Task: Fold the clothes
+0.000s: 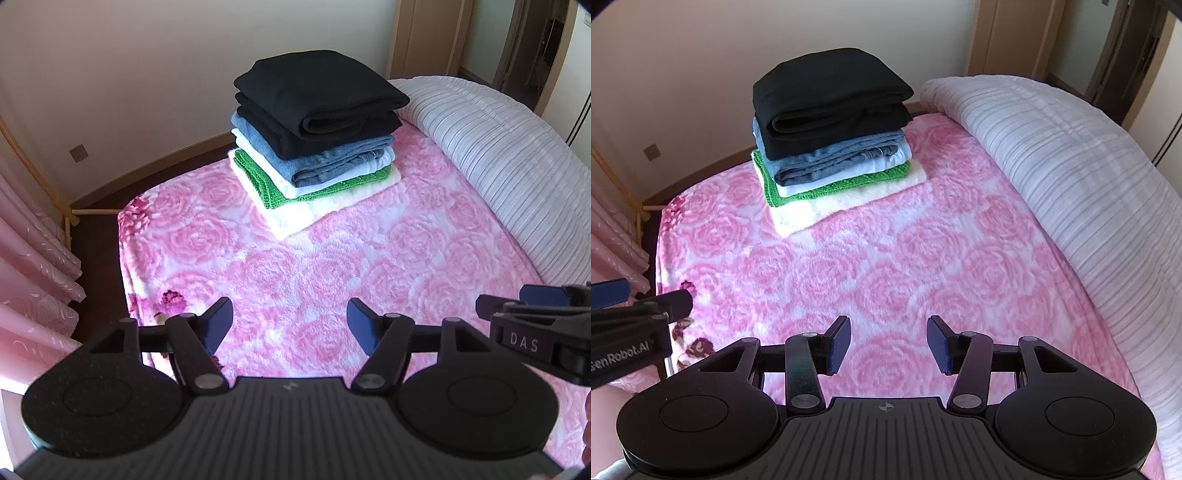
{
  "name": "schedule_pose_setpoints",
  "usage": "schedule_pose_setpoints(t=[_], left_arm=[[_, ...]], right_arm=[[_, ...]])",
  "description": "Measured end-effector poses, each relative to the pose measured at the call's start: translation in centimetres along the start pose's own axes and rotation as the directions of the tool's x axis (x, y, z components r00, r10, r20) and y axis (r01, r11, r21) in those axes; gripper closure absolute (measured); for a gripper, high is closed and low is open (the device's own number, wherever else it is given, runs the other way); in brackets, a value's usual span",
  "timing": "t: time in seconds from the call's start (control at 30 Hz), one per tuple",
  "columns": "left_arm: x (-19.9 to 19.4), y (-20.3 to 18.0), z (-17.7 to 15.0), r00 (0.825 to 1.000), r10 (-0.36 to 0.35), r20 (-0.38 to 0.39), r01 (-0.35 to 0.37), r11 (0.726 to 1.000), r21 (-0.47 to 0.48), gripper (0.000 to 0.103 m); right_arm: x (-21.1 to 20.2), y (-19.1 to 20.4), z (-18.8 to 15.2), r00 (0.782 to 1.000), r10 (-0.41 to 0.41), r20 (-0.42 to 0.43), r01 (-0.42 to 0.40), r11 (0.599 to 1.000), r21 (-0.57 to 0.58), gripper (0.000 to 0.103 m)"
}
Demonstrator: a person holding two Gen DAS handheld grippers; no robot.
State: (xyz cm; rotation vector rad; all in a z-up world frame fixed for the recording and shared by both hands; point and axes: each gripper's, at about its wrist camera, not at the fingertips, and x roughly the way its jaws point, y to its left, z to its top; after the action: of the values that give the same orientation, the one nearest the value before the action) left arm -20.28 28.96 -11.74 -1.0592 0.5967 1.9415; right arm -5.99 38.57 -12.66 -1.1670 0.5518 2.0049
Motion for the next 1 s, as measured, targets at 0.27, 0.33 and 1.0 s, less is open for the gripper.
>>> schedule_pose_setpoints(t=[0.27,0.33,1.0], left_arm=[[1.7,-0.7,0.8,1.000,0.014,-0.013,-0.014,1.000,-0.005,0.038],[2.0,-0.9,1.0,1.000,0.017,-0.014,-0.017,1.000,-0.003,0.038],[4.4,-2.3,2.8,0.999,0.039,-0.019,-0.038,0.999,0.022,0.038]], right_arm=[[1.7,-0.3,1.7,1.000,0.014,-0.003,-0.014,1.000,-0.015,0.053],[2.0,-0.5,2.0,1.000,0.017,-0.005,-0.017,1.000,-0.012,0.053],[4.4,-2.4,3.3,0.999,0.042,-0.026,-0.042,0.999,0.033,0.053]])
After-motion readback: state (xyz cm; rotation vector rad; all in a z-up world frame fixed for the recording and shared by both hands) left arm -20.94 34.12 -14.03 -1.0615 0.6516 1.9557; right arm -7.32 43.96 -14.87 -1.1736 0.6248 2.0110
